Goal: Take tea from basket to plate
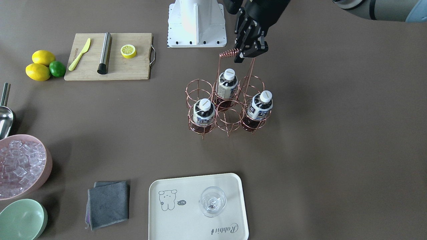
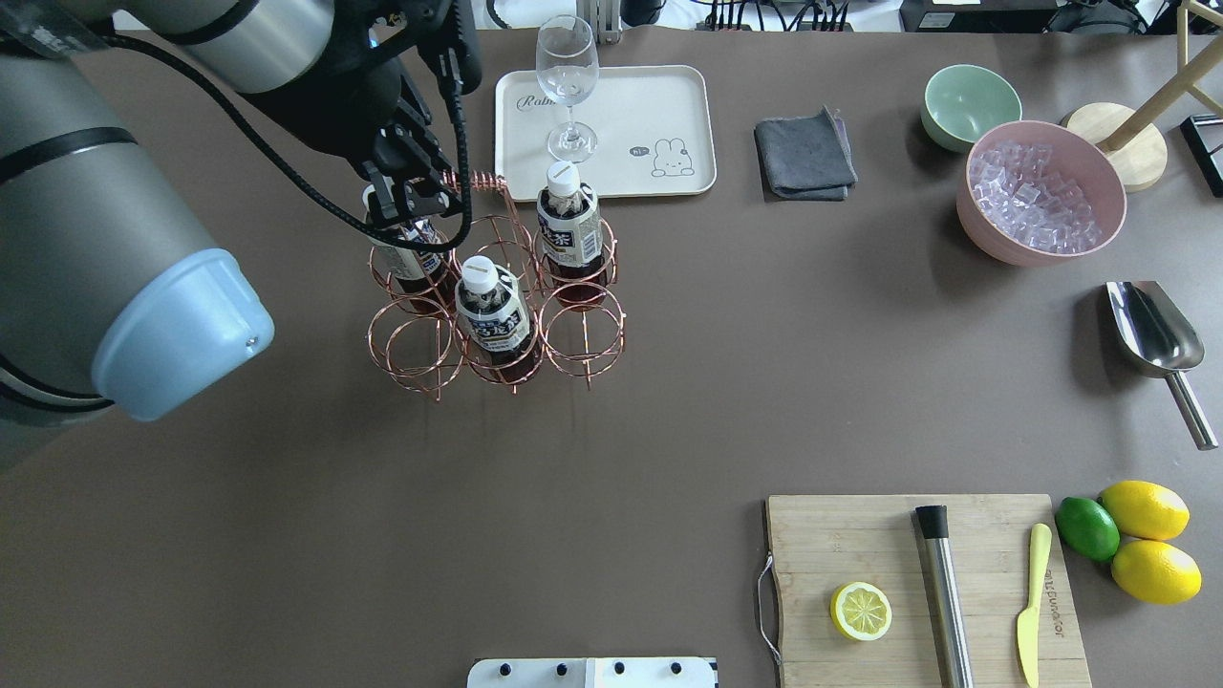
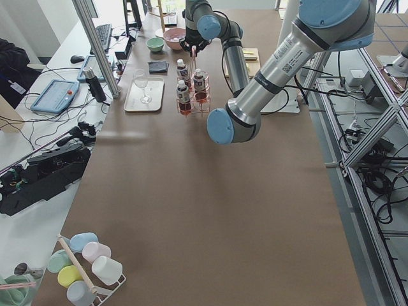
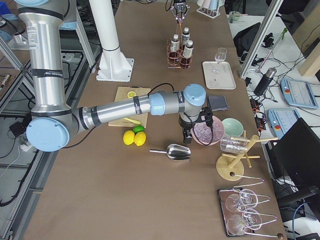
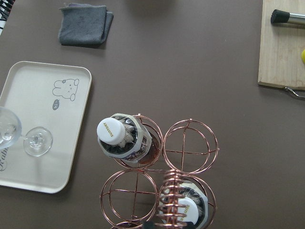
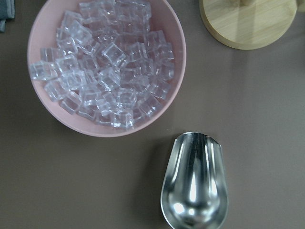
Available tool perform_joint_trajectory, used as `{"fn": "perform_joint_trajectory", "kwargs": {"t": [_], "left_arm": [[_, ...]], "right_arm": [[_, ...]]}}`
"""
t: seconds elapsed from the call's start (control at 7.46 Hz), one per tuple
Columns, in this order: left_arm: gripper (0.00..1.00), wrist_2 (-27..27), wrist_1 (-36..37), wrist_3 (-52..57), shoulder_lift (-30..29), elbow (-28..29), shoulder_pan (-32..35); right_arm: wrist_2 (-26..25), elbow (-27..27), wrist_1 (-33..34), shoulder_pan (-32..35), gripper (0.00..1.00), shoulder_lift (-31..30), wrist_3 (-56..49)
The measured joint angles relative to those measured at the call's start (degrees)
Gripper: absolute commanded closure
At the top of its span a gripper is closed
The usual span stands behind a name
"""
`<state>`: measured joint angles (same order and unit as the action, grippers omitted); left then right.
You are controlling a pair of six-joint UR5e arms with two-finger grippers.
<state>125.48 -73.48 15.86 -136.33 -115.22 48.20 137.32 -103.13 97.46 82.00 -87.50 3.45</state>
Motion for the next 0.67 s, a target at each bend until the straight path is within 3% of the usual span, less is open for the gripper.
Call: {"fn": "perform_joint_trajectory", "kwargs": {"t": [0.27, 0.67], "left_arm": [[1.0, -0.61, 0.78, -1.53, -3.36, 2.81, -2.76], [1.0, -1.09, 0.7, -2.8, -4.53, 4.14, -4.56]], "right_arm": [[-1.4, -0.55, -0.15, -6.23, 0.0, 7.29, 16.11], [-2.37, -6.91, -0.14, -10.81, 0.0, 10.1, 27.32]]}}
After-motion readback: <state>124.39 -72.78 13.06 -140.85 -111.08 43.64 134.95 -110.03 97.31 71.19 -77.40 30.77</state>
